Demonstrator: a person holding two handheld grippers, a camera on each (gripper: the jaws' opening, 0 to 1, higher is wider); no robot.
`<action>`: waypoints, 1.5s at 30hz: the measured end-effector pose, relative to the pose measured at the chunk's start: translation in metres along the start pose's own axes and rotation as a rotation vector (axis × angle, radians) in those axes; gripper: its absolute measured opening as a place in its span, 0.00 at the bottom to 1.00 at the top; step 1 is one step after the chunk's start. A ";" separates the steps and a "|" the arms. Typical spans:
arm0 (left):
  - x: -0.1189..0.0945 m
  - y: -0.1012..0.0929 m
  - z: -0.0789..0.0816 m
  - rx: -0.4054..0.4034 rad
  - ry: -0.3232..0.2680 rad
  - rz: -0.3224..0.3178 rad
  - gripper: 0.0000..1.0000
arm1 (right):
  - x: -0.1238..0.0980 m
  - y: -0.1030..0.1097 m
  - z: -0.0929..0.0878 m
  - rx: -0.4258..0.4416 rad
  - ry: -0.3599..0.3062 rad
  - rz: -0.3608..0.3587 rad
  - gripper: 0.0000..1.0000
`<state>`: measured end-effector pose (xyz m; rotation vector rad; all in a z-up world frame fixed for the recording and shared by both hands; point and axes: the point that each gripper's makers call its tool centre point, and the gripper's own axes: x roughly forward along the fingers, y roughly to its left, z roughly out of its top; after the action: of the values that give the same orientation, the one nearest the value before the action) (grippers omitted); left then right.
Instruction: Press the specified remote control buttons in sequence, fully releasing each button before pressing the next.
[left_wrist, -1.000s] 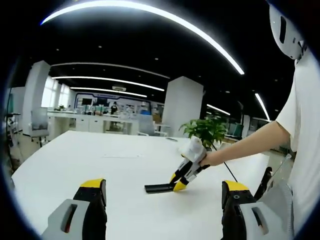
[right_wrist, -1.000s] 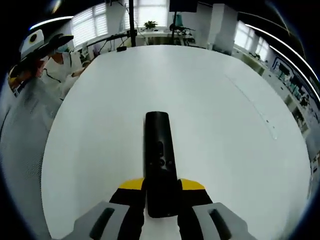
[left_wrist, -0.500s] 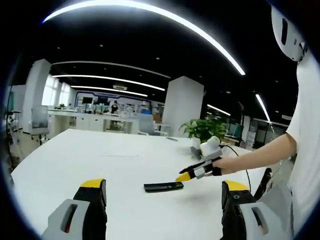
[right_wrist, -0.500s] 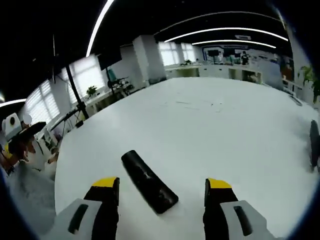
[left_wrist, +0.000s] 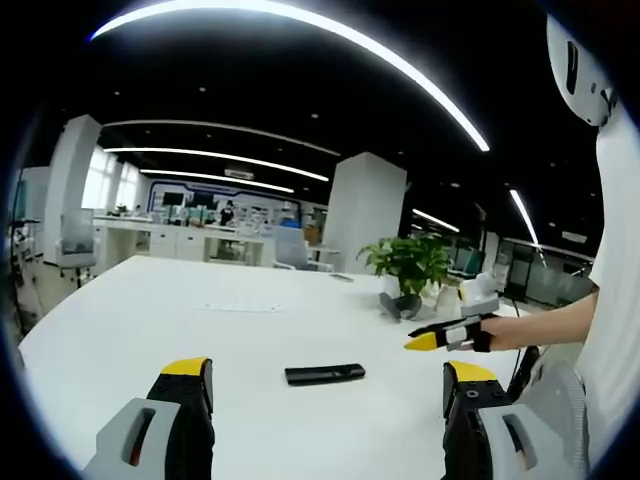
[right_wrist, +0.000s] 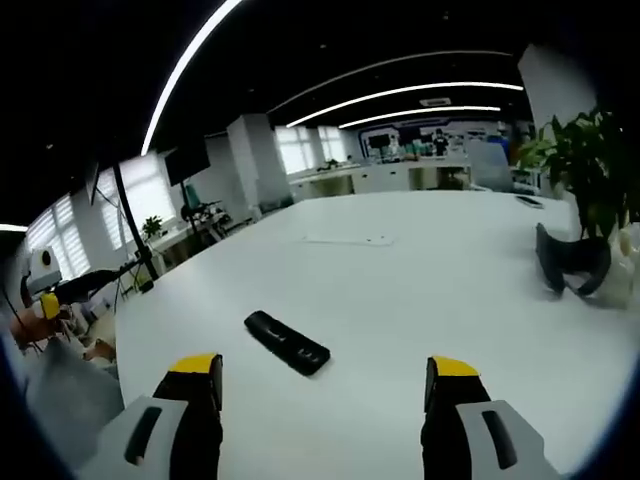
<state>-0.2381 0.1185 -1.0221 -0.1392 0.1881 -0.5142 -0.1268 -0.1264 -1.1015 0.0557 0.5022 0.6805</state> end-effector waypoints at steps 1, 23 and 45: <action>0.000 0.000 0.000 0.002 0.001 -0.001 0.98 | -0.003 0.001 0.001 -0.002 -0.003 -0.004 0.83; -0.018 0.040 0.008 0.079 -0.076 0.187 0.98 | -0.106 0.008 -0.006 0.079 -0.168 -0.234 0.85; -0.050 0.056 0.034 0.120 -0.121 0.420 0.95 | -0.122 0.034 0.008 0.034 -0.229 -0.270 0.87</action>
<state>-0.2465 0.1950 -0.9916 -0.0109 0.0640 -0.0978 -0.2241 -0.1736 -1.0353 0.0953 0.2935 0.3950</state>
